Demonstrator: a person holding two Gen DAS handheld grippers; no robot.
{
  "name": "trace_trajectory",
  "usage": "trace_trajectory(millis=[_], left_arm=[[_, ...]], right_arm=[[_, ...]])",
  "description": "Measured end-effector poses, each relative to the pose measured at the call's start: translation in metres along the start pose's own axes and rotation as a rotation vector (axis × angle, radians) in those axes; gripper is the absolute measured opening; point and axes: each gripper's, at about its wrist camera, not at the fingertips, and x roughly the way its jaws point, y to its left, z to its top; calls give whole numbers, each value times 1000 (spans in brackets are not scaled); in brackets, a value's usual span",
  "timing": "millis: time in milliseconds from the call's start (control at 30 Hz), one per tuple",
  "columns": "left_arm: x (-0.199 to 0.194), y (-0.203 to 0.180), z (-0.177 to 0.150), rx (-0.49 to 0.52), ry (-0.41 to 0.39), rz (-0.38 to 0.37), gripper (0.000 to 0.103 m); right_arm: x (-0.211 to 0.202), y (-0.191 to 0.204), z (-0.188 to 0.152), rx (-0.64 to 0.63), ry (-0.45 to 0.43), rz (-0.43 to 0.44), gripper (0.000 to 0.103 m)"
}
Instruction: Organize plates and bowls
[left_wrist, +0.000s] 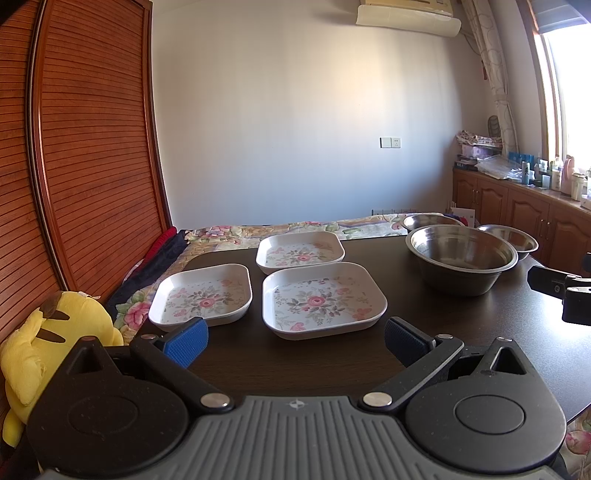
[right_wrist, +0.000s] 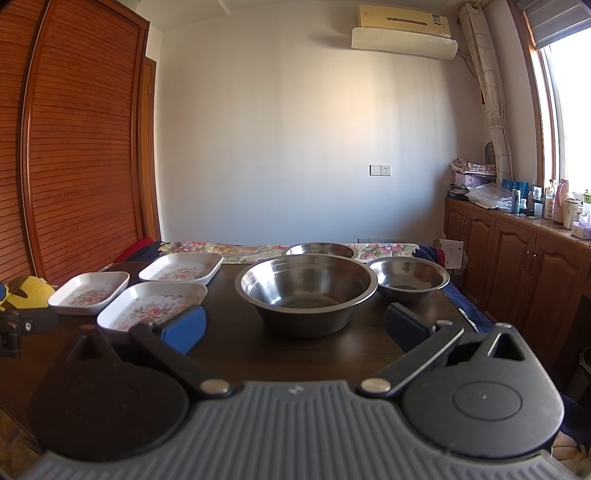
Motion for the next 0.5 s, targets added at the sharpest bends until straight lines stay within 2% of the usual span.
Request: trace_trajectory(millis=[267, 500], left_arm=[[2, 0, -2, -1, 6, -2, 103], [21, 4, -10, -2, 48, -10, 103]], right_arm=[[1, 0, 0, 1, 2, 5, 103], [12, 9, -2, -33, 28, 46, 103]])
